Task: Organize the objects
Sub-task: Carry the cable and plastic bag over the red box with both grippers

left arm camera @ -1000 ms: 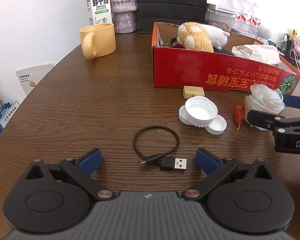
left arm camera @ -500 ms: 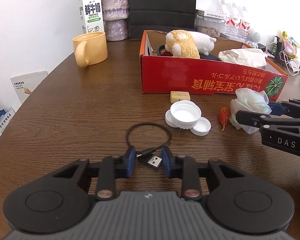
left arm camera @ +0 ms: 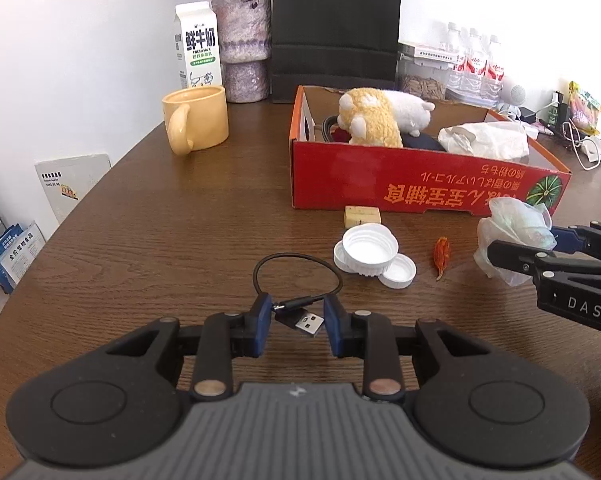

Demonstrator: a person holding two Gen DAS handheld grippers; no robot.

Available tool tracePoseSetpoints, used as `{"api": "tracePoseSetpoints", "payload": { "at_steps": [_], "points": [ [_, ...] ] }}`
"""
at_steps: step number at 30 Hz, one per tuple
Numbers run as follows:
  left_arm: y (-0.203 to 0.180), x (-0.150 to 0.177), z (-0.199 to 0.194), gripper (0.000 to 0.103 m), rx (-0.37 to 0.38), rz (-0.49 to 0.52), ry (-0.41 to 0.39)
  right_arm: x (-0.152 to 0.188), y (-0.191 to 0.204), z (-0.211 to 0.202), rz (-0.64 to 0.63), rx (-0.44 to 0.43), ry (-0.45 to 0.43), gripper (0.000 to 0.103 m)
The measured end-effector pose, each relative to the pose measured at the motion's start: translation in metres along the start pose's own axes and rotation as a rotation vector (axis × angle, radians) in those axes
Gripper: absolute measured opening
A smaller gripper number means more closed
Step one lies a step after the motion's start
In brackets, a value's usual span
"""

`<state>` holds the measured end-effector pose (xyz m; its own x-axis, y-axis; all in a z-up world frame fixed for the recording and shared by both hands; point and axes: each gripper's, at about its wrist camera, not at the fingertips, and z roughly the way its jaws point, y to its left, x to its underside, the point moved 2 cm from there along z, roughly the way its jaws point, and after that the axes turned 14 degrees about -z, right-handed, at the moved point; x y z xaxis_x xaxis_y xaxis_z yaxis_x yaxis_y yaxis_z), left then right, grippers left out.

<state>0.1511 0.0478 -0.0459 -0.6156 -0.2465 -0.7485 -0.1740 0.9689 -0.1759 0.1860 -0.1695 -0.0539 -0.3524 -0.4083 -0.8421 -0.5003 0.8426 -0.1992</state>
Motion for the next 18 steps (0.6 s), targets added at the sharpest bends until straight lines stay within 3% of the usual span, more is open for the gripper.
{"api": "tracePoseSetpoints", "payload": {
  "at_steps": [10,18],
  "points": [
    [-0.020,-0.023,-0.028,0.029,0.025,0.014,-0.094,-0.012,-0.008,-0.025,-0.006,0.028,-0.069,0.044],
    [-0.051,-0.048,-0.026,0.029,0.063,0.036,-0.142,-0.026,-0.028,-0.034,-0.005,0.065,-0.125,0.044]
  ]
}}
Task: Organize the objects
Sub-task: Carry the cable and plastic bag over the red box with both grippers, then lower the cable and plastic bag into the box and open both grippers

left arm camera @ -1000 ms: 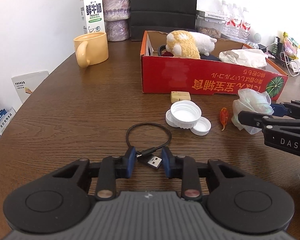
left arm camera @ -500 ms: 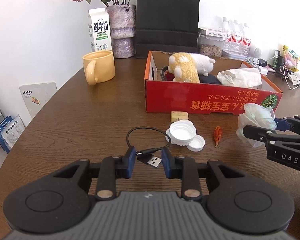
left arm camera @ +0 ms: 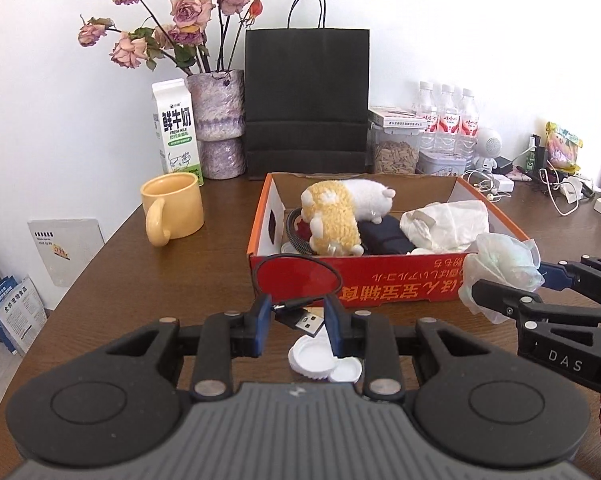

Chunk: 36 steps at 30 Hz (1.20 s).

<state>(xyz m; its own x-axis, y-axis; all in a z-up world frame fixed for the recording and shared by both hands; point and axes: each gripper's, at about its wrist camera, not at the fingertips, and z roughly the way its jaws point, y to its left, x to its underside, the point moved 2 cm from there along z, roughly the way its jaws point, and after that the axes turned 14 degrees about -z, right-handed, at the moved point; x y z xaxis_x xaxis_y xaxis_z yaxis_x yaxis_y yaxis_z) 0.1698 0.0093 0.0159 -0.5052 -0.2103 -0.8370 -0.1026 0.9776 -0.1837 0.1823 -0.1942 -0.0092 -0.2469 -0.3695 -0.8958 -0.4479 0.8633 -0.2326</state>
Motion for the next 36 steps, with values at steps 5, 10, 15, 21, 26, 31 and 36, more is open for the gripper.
{"api": "tracePoseSetpoints", "payload": {
  "at_steps": [5,10,15,21,26,31,36],
  "points": [
    [-0.022,-0.016,0.014,0.029,0.030,0.005,-0.022,-0.008,-0.013,0.005,-0.004,0.015,-0.024,0.044],
    [-0.039,-0.031,0.034,0.029,0.056,0.009,-0.034,-0.020,-0.031,0.024,-0.017,0.030,-0.045,0.044],
    [-0.056,-0.044,0.064,0.029,0.086,0.010,-0.035,-0.027,-0.048,0.046,-0.039,0.045,-0.048,0.044],
    [-0.072,-0.057,0.103,0.029,0.114,0.005,-0.042,-0.032,-0.071,0.077,-0.051,0.064,-0.046,0.044],
    [-0.084,-0.065,0.137,0.029,0.128,0.003,-0.037,-0.029,-0.086,0.097,-0.017,0.064,-0.048,0.044],
    [-0.093,-0.069,0.166,0.029,0.131,0.008,-0.026,-0.023,-0.101,0.125,-0.015,0.042,-0.017,0.044],
    [-0.091,-0.071,0.181,0.030,0.126,0.013,-0.017,-0.019,-0.106,0.136,-0.014,0.038,0.006,0.050]
  ]
}}
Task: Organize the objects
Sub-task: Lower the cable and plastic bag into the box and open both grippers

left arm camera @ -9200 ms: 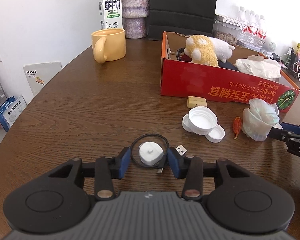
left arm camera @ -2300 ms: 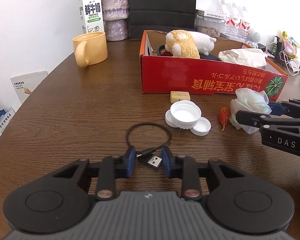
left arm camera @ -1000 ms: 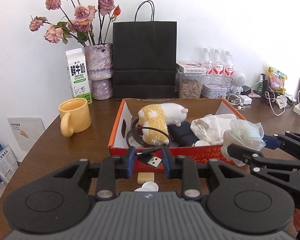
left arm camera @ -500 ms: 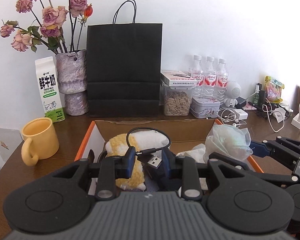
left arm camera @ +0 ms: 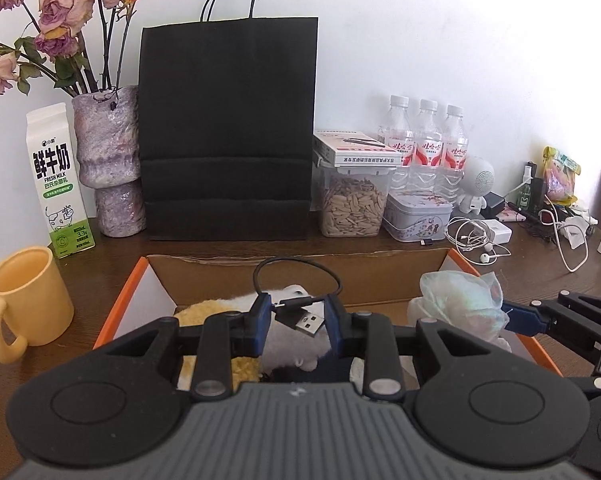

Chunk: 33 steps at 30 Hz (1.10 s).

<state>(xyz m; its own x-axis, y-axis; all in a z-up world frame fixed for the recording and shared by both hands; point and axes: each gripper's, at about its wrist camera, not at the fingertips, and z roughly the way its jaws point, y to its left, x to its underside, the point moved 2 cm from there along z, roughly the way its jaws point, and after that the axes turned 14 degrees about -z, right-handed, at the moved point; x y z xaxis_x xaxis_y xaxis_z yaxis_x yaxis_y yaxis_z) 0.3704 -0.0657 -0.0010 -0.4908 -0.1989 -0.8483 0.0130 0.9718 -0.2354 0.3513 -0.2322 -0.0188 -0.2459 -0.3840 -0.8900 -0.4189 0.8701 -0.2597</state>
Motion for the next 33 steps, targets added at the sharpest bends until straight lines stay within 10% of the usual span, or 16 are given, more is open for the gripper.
{"api": "tracePoseSetpoints", "payload": {
  "at_steps": [3,8,33],
  "points": [
    [0.005,0.001,0.002,0.041,-0.003,-0.006,0.009,0.002,0.001,0.001,0.002,0.003,0.022,0.070],
    [0.009,-0.001,-0.003,0.103,-0.021,-0.026,-0.021,0.003,0.005,-0.002,-0.003,0.013,0.018,0.103],
    [0.030,0.009,-0.049,0.103,-0.063,-0.084,-0.037,-0.004,0.029,-0.031,-0.022,0.017,-0.023,0.103]
  ]
}}
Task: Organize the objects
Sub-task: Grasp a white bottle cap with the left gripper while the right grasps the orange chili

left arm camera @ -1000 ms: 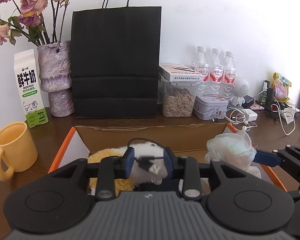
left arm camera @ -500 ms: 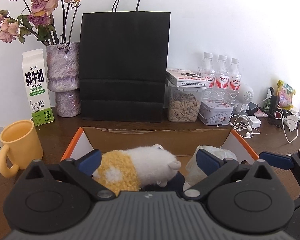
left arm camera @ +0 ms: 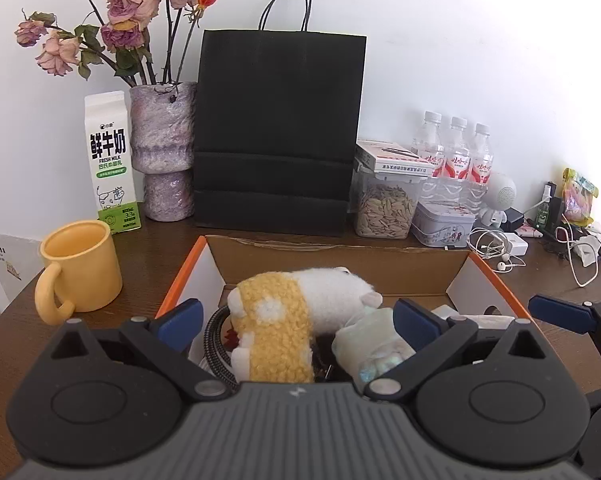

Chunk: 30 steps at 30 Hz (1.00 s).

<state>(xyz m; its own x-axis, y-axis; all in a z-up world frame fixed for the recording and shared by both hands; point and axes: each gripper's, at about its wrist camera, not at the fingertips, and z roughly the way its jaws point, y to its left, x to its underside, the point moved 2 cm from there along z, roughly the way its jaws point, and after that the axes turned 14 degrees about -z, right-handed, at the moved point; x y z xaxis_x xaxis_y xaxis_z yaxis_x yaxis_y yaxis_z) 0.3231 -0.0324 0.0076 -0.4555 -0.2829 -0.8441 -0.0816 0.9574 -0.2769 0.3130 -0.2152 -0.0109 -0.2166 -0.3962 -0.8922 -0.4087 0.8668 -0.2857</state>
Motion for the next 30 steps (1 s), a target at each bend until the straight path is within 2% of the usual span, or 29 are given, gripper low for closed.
{"api": "tracePoseSetpoints", "payload": {
  "at_steps": [8,18,25,30],
  "points": [
    [0.026,0.012,-0.038,0.103,-0.047,-0.017,0.009,0.001,0.028,-0.032,0.016,-0.020,-0.004,0.103],
    [0.070,0.027,-0.081,0.103,-0.128,-0.040,0.023,0.013,0.076,-0.059,-0.006,-0.079,0.058,0.103],
    [0.098,0.052,-0.091,0.103,-0.165,-0.046,0.094,0.025,0.101,-0.058,-0.031,-0.101,0.120,0.103],
    [0.108,0.067,-0.094,0.103,-0.157,-0.046,0.138,0.034,0.116,-0.050,-0.051,-0.101,0.181,0.101]
  ]
}}
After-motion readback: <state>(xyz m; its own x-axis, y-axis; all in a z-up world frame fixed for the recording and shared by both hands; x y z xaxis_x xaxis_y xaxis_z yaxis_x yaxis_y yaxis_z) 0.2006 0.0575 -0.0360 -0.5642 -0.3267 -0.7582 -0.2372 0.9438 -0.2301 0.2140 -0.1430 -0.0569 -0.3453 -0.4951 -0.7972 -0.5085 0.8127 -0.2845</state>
